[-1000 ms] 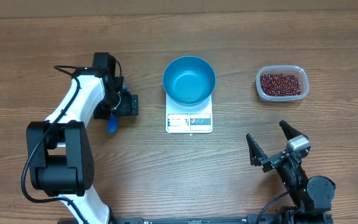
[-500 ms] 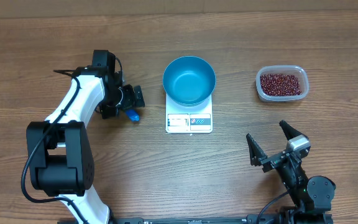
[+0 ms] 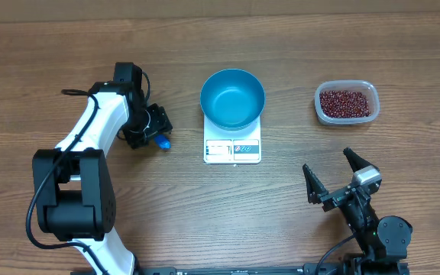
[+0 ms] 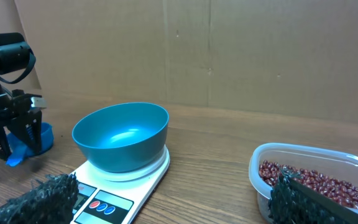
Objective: Scoop item into bowl and weigh 150g on scale
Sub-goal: 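Close the left gripper on the blue scoop handle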
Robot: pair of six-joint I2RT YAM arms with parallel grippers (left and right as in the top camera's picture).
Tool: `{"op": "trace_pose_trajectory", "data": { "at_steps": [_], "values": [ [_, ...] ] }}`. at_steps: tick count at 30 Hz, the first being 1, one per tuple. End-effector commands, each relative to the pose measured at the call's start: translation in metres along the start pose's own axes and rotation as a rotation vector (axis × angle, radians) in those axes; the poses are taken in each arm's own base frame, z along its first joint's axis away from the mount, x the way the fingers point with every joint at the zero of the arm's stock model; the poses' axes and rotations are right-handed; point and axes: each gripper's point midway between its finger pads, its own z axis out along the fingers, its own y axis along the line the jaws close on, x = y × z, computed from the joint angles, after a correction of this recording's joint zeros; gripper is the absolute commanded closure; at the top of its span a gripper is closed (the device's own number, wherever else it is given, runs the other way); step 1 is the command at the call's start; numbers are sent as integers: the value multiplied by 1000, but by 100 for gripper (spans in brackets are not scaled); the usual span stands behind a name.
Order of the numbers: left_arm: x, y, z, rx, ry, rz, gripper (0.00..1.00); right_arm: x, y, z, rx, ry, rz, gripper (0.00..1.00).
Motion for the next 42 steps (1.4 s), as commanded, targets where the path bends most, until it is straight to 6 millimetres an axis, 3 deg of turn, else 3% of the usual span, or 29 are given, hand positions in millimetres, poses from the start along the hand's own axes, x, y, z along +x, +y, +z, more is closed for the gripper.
{"op": "trace_pose_trajectory", "data": {
  "at_steps": [1, 7, 12, 16, 19, 21, 24, 25, 28, 34, 42],
  "values": [
    [-12, 12, -2, -71, -45, -18, 30, 3, 1, 0, -4, 2, 0, 0],
    [-13, 28, -4, -163, -65, -21, 36, 3, 1, 0, -4, 2, 0, 0],
    [-14, 28, -4, -161, -70, -21, 41, 3, 1, 0, -4, 2, 0, 0],
    [-29, 19, -5, -124, -130, -13, 41, 3, 1, 0, -4, 2, 0, 0],
    [-36, 10, -5, -77, -151, -7, 28, 3, 1, 0, -4, 2, 0, 0],
    [-35, 5, -4, -51, -146, -3, 0, 3, 1, 0, -4, 2, 0, 0],
    [-34, 4, -4, -48, -139, 3, 0, 3, 1, 0, -4, 2, 0, 0],
    [-33, 5, -4, -50, -135, 2, 2, 3, 1, 0, -4, 2, 0, 0],
    [-30, 6, -3, -57, -124, 0, 34, 3, 1, 0, -4, 2, 0, 0],
    [-31, 7, -3, -60, -128, -9, 38, 3, 1, 0, -4, 2, 0, 0],
    [-37, 14, -5, -106, -162, -12, 51, 3, 1, 0, -4, 2, 0, 0]
  ]
}}
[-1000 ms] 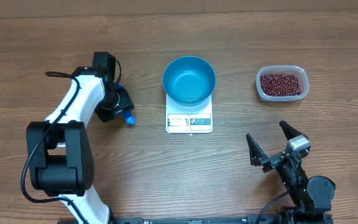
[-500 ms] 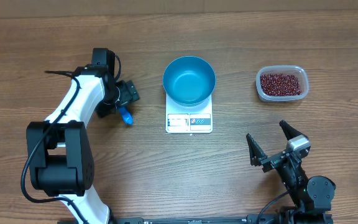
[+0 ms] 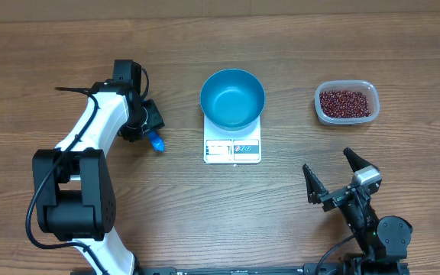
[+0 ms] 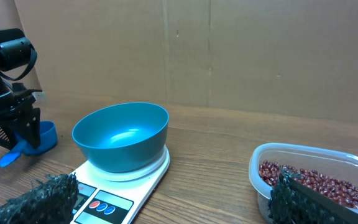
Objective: Scoop item into bowl and weigh 150g on scale
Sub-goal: 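Close the left gripper on the blue scoop handle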
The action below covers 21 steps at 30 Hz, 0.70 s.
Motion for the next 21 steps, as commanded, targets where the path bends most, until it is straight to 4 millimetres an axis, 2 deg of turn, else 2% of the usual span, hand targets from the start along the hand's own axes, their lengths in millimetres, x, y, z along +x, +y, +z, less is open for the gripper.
{"op": "trace_pose_trajectory", "data": {
  "at_steps": [1, 4, 6, 12, 15, 21],
  "values": [
    [-10, 6, -1, -40, -36, -14, 52, 3, 1, 0, -4, 1, 1, 0],
    [-10, 5, -1, -38, -36, -23, 52, 3, 1, 0, -4, 1, 0, 0],
    [-10, 5, -1, -38, -36, -38, 58, 3, 1, 0, -4, 1, 1, 0],
    [-8, 3, -1, -27, -25, -49, 59, 3, 1, 0, -4, 1, 1, 0],
    [-9, 3, -1, -25, -28, -49, 63, 3, 1, 0, -4, 1, 1, 0],
    [-6, 2, -1, -29, -20, -52, 67, 3, 1, 0, -4, 1, 0, 0]
  ]
}}
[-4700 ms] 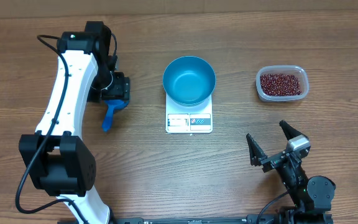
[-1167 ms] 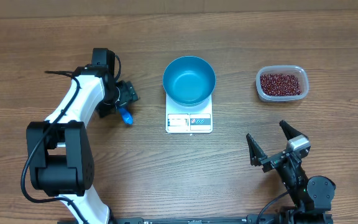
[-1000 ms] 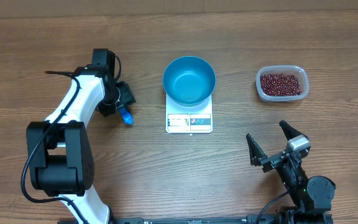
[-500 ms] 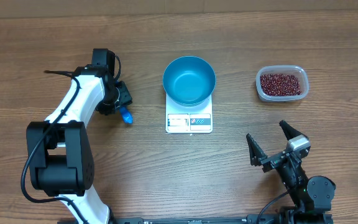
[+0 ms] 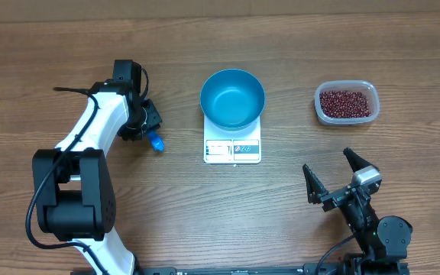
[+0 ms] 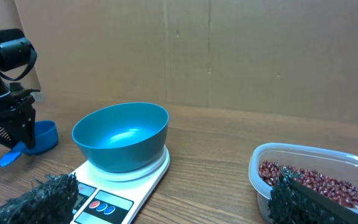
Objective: Scoop item into bowl and weigh 150g on scale
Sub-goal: 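Close the left gripper on the blue scoop handle, then lift the blue scoop with the left gripper toward the bowl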
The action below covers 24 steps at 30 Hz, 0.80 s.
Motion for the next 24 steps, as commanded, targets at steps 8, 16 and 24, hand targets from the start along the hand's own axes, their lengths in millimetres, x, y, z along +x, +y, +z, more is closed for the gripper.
{"op": "trace_pose_trajectory", "data": {
  "at_steps": [8, 16, 24],
  "values": [
    [-7, 0, 0, -15, -24, -17, 67, 3, 1, 0, -4, 1, 0, 0],
    [-9, -2, 0, -5, -29, -17, 71, 3, 1, 0, -4, 1, 0, 0],
    [-8, -3, 0, -1, -24, -17, 77, 3, 1, 0, -4, 1, 0, 0]
  ]
}}
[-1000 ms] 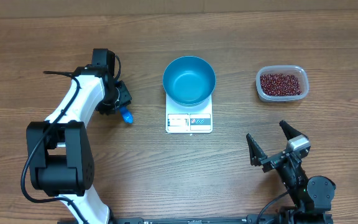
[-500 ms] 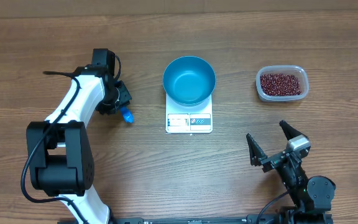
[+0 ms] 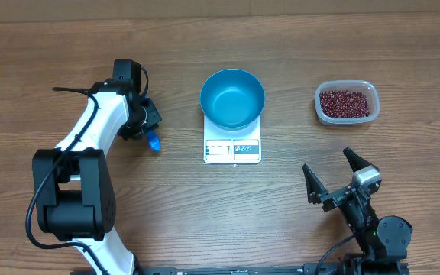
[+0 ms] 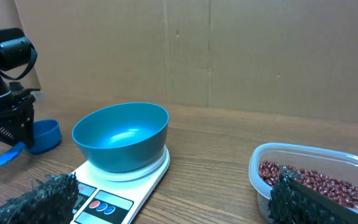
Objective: Scoop item into bowl and weigh 150g on scale
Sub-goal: 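Lift the blue scoop with the left gripper toward the bowl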
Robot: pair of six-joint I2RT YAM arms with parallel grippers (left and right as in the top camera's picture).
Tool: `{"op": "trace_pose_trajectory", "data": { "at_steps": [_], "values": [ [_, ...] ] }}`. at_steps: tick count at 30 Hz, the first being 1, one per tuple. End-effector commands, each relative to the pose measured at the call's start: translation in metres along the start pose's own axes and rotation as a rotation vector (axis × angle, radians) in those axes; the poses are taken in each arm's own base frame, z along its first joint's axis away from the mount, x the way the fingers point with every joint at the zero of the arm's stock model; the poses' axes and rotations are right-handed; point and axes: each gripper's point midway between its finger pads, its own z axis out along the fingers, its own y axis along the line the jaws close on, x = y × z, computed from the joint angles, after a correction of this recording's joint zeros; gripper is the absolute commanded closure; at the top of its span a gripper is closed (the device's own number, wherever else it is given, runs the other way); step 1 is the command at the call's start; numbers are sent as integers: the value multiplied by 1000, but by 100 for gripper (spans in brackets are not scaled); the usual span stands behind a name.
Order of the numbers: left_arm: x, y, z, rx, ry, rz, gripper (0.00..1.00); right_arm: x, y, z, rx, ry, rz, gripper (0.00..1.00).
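An empty blue bowl [image 3: 232,98] sits on the white scale [image 3: 232,150] at the table's middle. A clear tub of red beans [image 3: 346,102] stands at the back right. A small blue scoop [image 3: 153,140] lies on the table left of the scale, its cup [image 4: 42,135] and handle seen in the right wrist view. My left gripper [image 3: 142,124] is down at the scoop, its fingers around the scoop's upper end; whether they grip it is hidden. My right gripper [image 3: 332,177] rests open near the front right, fingers [image 4: 48,194] wide apart, nothing between them.
A cardboard wall [image 4: 229,56] rises behind the table. The left arm's white links [image 3: 90,134] stretch from the front left toward the scoop. The right arm's base [image 3: 380,233] sits at the front right edge.
The left gripper and the scoop have shifted very slightly left and the scoop sits a little flatter on the table. The right arm has not moved.
The left gripper was first at the scoop nearer the scale, with the scoop tucked under it. Then it stood further left and back, the scoop's handle pointing out. It has stayed at the scoop since, with small shifts. The right gripper stayed open and still.
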Motion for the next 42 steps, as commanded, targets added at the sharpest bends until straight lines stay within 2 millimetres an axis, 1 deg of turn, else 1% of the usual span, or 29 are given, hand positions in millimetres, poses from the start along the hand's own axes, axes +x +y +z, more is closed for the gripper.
{"op": "trace_pose_trajectory", "data": {
  "at_steps": [1, 7, 10, 16, 19, 24, 30, 34, 37, 42],
  "values": [
    [-4, -3, 0, -1, -9, -2, 78, 3, 1, 0, -4, 2, 1, 0],
    [-4, -3, 0, 0, -9, -2, 81, 3, 1, 0, -4, 2, 1, 0],
    [-4, -3, 0, 0, -9, -3, 85, 3, 1, 0, -4, 2, 1, 0],
    [-8, -4, -5, 7, -22, -5, 83, 3, 1, 0, -4, 2, 1, 0],
    [-13, -8, -15, 21, -44, -4, 81, 3, 1, 0, -4, 2, 1, 0],
    [-27, -22, -41, 79, -89, -1, 80, 3, 1, 0, -4, 2, 1, 0],
    [-41, -38, -84, 165, -130, -3, 81, 3, 1, 0, -4, 2, 1, 0],
    [-44, -60, -119, 340, -109, -16, 82, 3, 1, 0, -4, 2, 1, 0],
    [-44, -71, -143, 476, -75, -67, 81, 3, 1, 0, -4, 2, 1, 0],
    [-36, -82, -168, 659, 17, -110, 80, 3, 1, 0, -4, 2, 1, 0]
  ]
}}
